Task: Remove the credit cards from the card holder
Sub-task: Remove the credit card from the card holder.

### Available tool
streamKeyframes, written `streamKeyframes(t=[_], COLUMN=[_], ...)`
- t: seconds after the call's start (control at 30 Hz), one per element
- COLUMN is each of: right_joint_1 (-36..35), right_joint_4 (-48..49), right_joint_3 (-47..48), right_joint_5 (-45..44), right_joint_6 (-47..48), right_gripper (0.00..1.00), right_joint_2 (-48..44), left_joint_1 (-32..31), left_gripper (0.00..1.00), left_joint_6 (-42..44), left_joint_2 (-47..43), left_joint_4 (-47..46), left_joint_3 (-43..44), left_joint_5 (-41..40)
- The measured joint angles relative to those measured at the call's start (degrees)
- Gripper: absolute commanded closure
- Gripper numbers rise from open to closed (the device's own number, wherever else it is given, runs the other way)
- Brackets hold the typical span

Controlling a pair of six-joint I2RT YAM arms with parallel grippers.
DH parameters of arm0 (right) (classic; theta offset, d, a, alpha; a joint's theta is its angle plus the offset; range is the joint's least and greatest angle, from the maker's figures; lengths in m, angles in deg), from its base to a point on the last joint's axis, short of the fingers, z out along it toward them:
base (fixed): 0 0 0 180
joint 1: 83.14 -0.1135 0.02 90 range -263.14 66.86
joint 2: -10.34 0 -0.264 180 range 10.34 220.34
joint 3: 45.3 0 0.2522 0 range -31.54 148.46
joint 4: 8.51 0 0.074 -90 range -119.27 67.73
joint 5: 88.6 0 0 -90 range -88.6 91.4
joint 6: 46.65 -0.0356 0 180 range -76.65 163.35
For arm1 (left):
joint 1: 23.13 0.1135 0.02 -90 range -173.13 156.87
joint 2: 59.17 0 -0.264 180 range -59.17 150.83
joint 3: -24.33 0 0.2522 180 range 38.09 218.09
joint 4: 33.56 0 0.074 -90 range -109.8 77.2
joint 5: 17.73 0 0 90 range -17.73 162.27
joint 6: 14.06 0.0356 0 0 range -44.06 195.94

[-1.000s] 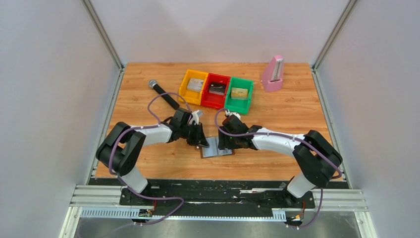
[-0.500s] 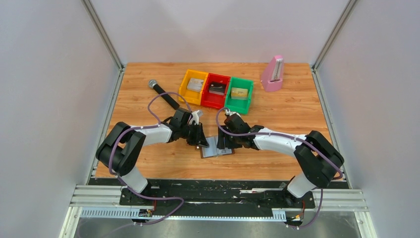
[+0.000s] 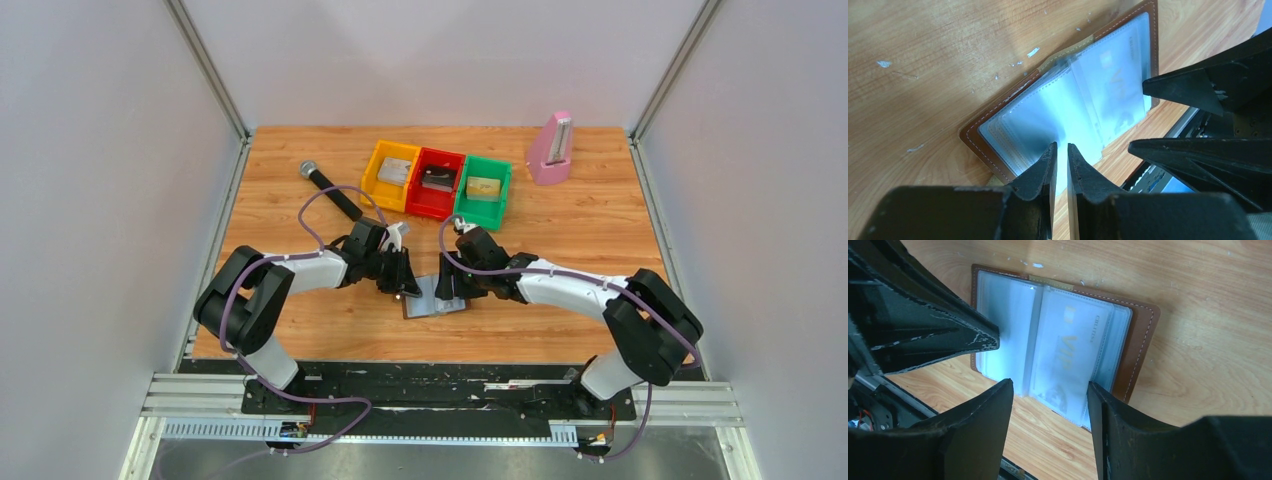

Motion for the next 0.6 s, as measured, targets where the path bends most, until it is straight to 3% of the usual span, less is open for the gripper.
streamKeyframes(t=[0.6], right_joint_1=[0.0], right_joint_4=[2.47], right_joint_3=[-0.02], right_joint_5=[5.6], right_joint_6=[0.0], right_gripper=[0.43], right_joint_2=[-2.91], left_joint_1=[0.0], left_gripper=[0.78], left_joint_6=[-0.09], left_joint_2=[-0.04], left_joint_4=[0.02], left_joint_3=[-0.02], left_joint_5=[-0.52])
